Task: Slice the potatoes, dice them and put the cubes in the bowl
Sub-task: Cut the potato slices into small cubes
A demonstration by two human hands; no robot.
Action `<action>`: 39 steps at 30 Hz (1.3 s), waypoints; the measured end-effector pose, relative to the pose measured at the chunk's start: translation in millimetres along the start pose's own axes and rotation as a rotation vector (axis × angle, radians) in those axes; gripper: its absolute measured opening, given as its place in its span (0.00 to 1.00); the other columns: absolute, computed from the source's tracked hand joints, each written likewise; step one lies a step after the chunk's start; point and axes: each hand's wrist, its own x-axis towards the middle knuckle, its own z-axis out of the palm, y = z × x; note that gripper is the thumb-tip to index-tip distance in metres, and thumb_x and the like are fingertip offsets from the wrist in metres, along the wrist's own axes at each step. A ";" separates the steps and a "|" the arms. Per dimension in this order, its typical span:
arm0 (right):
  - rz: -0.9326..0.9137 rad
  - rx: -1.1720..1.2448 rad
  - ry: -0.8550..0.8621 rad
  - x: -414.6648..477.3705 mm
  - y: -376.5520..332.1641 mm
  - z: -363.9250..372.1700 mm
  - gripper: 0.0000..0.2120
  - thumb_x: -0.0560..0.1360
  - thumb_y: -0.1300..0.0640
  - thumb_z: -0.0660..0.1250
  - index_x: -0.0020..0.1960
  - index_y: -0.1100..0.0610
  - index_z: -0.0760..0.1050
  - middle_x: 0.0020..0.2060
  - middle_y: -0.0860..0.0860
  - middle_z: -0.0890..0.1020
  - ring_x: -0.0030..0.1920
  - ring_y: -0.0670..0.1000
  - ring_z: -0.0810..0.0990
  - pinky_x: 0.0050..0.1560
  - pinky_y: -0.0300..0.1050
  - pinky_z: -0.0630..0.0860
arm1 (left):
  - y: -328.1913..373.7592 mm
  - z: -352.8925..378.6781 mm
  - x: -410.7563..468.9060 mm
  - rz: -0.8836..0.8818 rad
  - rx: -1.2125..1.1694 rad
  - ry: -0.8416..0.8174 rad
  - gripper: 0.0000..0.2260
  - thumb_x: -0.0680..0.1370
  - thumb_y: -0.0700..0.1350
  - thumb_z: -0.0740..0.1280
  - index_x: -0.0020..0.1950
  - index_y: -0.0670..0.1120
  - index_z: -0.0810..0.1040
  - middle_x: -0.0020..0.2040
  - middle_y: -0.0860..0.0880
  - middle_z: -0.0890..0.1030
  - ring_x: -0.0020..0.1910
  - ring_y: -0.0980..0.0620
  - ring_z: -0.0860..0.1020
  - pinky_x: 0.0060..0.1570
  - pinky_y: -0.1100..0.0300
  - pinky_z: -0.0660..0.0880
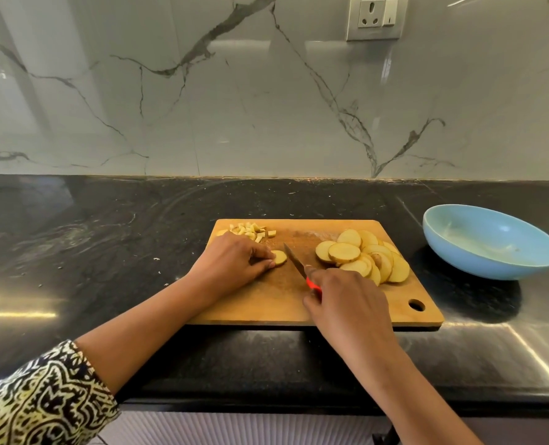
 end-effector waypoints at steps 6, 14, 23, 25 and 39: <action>-0.003 -0.003 0.006 -1.2 -5.5 2.2 0.21 0.80 0.47 0.59 0.72 0.45 0.66 0.55 0.41 0.79 0.51 0.44 0.78 0.45 0.39 0.74 | 2.5 -0.4 -0.4 0.013 0.032 0.010 0.14 0.76 0.53 0.67 0.59 0.50 0.81 0.56 0.53 0.82 0.51 0.57 0.80 0.54 0.62 0.76; 0.008 0.032 -0.002 -4.5 -7.6 -8.5 0.20 0.78 0.48 0.61 0.70 0.42 0.68 0.54 0.41 0.81 0.48 0.44 0.78 0.45 0.40 0.76 | 1.8 2.7 0.1 0.026 0.070 0.029 0.13 0.77 0.53 0.67 0.58 0.50 0.82 0.54 0.53 0.83 0.50 0.56 0.80 0.53 0.58 0.76; -0.122 -0.189 -0.095 9.0 -36.6 8.1 0.12 0.82 0.56 0.57 0.64 0.54 0.71 0.47 0.49 0.77 0.40 0.48 0.71 0.38 0.42 0.69 | 4.9 2.8 1.4 0.020 0.094 0.023 0.11 0.77 0.53 0.67 0.57 0.52 0.82 0.52 0.52 0.84 0.49 0.54 0.81 0.52 0.55 0.77; -0.129 -0.156 -0.107 2.7 -29.1 4.4 0.13 0.82 0.54 0.57 0.65 0.53 0.70 0.46 0.48 0.76 0.41 0.46 0.73 0.39 0.42 0.72 | 5.3 2.1 0.4 0.013 0.079 0.029 0.11 0.77 0.52 0.67 0.57 0.52 0.82 0.52 0.53 0.84 0.48 0.55 0.81 0.51 0.57 0.77; -0.059 0.058 -0.043 2.7 -13.0 -11.7 0.20 0.78 0.48 0.61 0.70 0.43 0.68 0.49 0.41 0.81 0.41 0.43 0.75 0.39 0.36 0.73 | -2.1 -5.5 2.1 -0.082 0.028 0.023 0.13 0.74 0.53 0.70 0.55 0.50 0.83 0.50 0.53 0.84 0.41 0.61 0.74 0.37 0.74 0.66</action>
